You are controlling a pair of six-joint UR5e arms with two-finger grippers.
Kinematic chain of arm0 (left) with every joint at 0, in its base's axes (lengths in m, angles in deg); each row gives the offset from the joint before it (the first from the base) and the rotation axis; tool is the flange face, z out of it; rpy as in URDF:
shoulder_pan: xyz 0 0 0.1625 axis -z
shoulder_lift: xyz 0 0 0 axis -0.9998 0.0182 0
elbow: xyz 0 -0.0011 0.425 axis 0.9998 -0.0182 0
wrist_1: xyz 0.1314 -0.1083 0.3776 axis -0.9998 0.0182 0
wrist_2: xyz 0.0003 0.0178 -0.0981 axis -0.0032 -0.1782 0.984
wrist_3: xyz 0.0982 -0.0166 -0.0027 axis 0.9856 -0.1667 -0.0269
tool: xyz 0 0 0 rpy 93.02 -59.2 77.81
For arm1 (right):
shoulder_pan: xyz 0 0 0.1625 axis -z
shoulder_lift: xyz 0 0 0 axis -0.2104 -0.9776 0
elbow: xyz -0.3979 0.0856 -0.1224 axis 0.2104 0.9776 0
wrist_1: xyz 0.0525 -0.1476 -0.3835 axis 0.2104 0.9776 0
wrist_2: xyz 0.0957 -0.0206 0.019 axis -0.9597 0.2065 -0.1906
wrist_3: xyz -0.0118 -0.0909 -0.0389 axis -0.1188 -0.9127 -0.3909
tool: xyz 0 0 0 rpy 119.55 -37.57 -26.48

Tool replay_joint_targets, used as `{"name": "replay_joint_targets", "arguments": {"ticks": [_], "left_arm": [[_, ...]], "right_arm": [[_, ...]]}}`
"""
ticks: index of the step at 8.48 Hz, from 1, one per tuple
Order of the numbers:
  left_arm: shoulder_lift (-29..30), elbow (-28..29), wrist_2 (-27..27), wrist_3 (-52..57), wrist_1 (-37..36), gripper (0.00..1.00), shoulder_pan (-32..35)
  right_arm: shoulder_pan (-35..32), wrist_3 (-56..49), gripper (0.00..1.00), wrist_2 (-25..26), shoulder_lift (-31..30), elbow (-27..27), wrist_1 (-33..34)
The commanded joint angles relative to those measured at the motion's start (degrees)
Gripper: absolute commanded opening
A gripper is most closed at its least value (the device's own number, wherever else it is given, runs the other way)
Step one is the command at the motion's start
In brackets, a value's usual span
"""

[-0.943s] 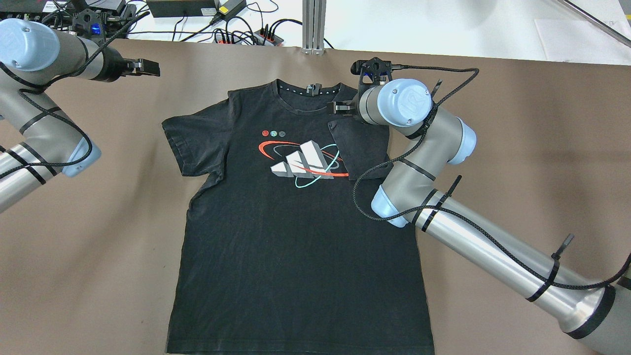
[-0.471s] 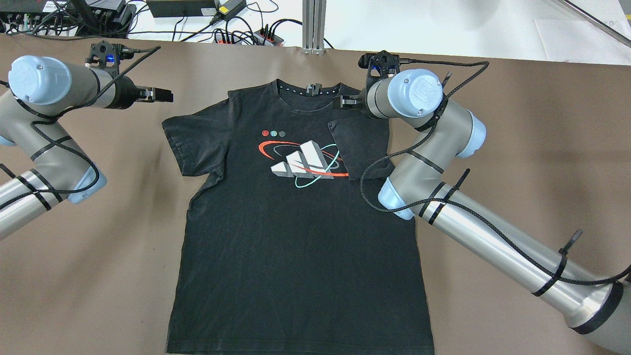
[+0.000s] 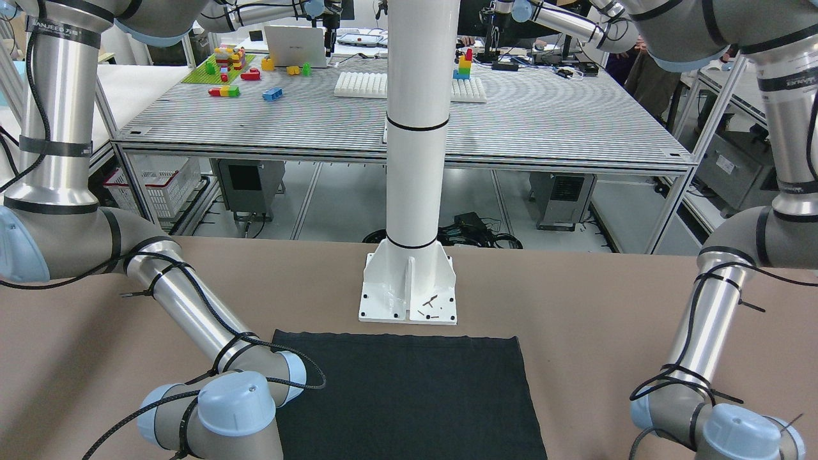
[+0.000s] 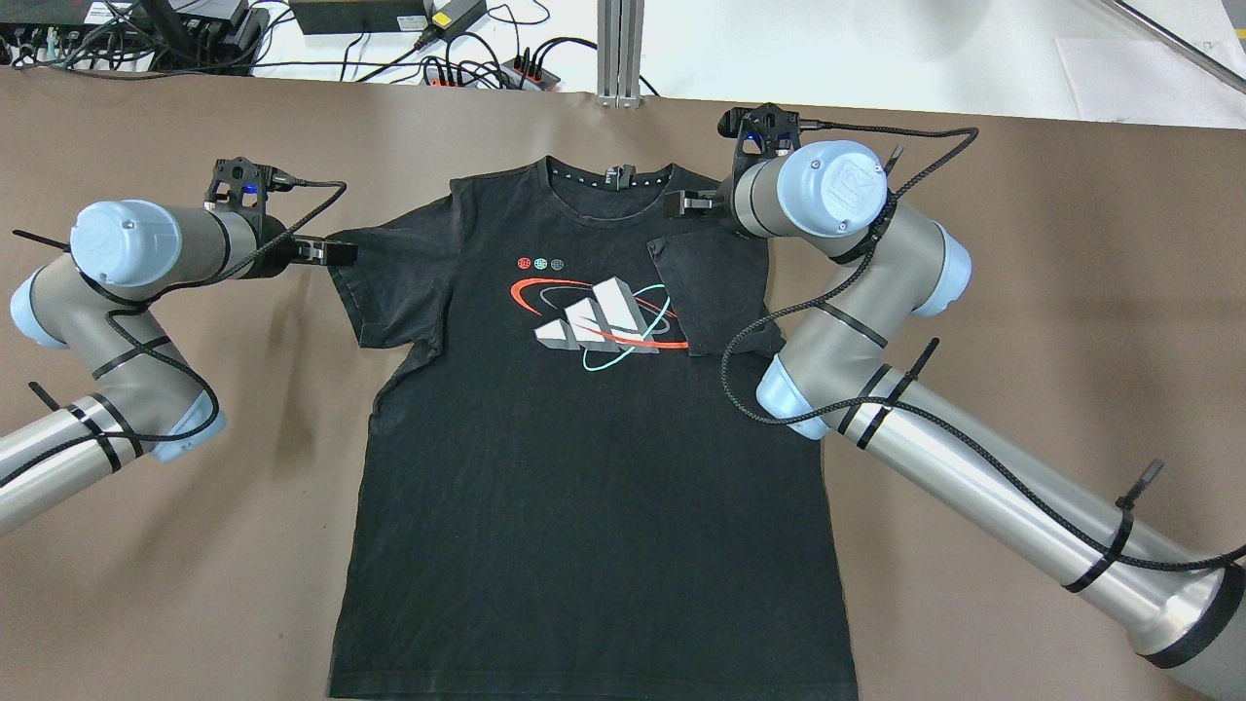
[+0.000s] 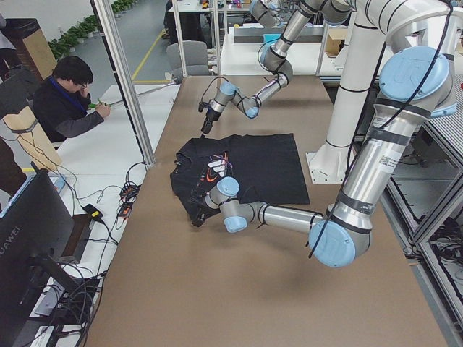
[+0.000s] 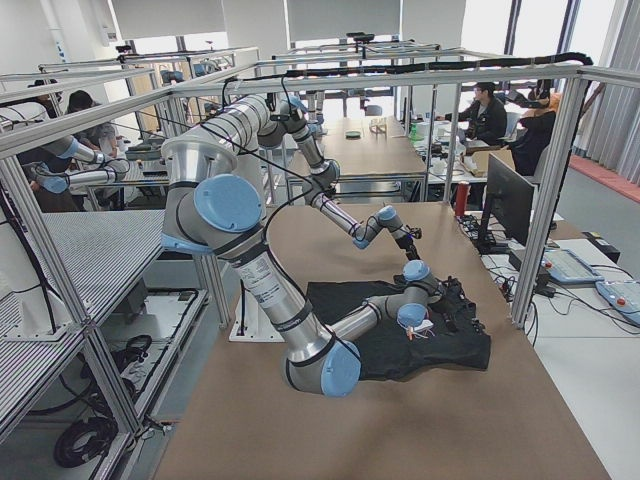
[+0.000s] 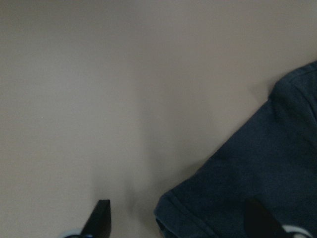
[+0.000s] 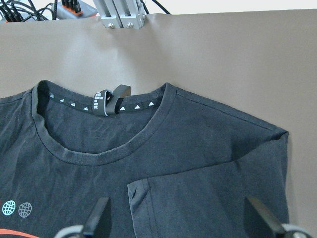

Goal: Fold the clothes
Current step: 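Grasp each sleeve edge with left and right grippers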

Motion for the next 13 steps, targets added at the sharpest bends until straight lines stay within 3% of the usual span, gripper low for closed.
{"name": "replay_joint_targets", "arguments": {"ticks": [1,3,6,9,10,13], "left_arm": [[-0.10,1.00,-1.09,0.03,0.05,0.94,-0.80],[0.16,1.62,-1.00,0.03,0.05,0.91,-0.80],[0.69,1.71,-1.00,-0.15,-0.04,0.56,-1.06],[0.95,1.71,-1.00,-1.46,-0.04,0.11,-1.06],[1.82,1.28,-0.92,-2.42,-0.13,0.00,-1.06],[2.71,0.66,0.74,-2.52,-0.83,0.00,-0.53]], "right_arm": [[0.09,0.03,0.94,0.01,-0.50,-0.36,0.00],[0.09,0.03,0.94,0.18,-0.68,-0.80,0.00],[0.18,0.04,0.94,0.45,-1.81,-2.63,0.00],[0.18,0.03,0.94,0.45,-2.17,-2.64,0.00],[0.27,0.03,0.94,0.54,-2.26,-2.64,-0.09],[0.27,0.03,0.94,0.45,-2.70,-2.73,-0.09]]}}
